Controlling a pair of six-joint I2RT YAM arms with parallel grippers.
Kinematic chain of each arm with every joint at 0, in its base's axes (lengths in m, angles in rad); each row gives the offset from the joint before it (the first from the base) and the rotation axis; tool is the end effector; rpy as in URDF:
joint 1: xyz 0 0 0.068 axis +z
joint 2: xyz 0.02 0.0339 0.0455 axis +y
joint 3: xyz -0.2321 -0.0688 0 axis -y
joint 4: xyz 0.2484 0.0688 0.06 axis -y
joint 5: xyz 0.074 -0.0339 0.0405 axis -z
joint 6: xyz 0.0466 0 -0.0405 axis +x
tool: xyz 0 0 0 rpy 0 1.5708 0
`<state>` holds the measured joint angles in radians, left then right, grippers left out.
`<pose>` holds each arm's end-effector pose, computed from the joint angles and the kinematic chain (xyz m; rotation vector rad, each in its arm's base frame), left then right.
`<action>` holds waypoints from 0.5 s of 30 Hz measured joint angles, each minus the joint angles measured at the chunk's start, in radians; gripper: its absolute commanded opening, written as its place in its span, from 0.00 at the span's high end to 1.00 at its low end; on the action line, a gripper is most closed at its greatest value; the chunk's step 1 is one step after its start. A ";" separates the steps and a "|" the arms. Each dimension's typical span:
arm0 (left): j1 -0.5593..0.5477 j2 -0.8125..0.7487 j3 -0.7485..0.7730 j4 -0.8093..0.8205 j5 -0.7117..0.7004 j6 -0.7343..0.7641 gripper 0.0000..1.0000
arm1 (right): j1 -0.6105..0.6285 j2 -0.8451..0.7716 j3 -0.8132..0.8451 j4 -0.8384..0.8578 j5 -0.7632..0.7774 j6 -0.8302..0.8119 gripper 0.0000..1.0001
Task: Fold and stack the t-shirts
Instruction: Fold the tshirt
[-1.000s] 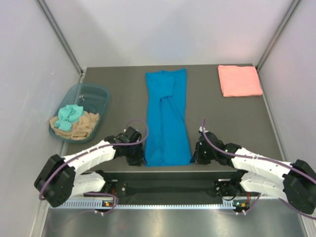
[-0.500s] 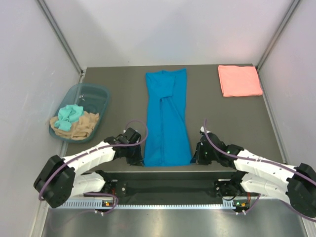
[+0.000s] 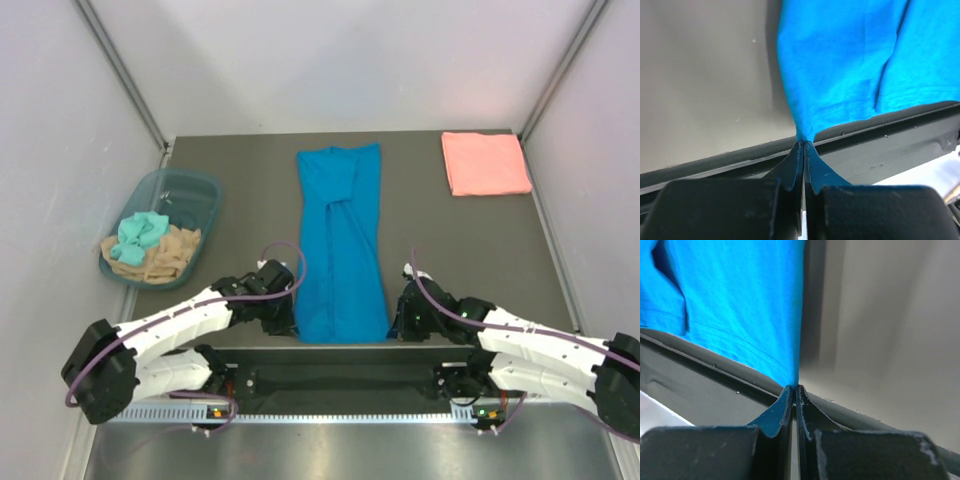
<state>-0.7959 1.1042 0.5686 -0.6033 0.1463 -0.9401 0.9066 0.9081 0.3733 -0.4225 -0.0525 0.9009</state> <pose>0.1421 -0.1549 0.1365 -0.1628 2.9032 -0.6244 0.1157 0.1518 0.1229 -0.0303 2.7120 0.7190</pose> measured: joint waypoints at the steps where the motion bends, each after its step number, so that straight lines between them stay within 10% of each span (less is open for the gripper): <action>1: -0.002 0.000 0.004 -0.007 -0.008 0.000 1.00 | 0.001 0.000 0.000 -0.003 0.003 0.001 1.00; 15: 0.002 0.083 0.045 -0.026 -0.019 0.004 1.00 | 0.008 0.053 0.068 -0.058 0.026 -0.014 1.00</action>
<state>-0.7944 1.1870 0.6132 -0.6289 0.1272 -0.9363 0.9146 0.9607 0.4408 -0.4801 -0.0269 0.8867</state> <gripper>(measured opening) 0.012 0.011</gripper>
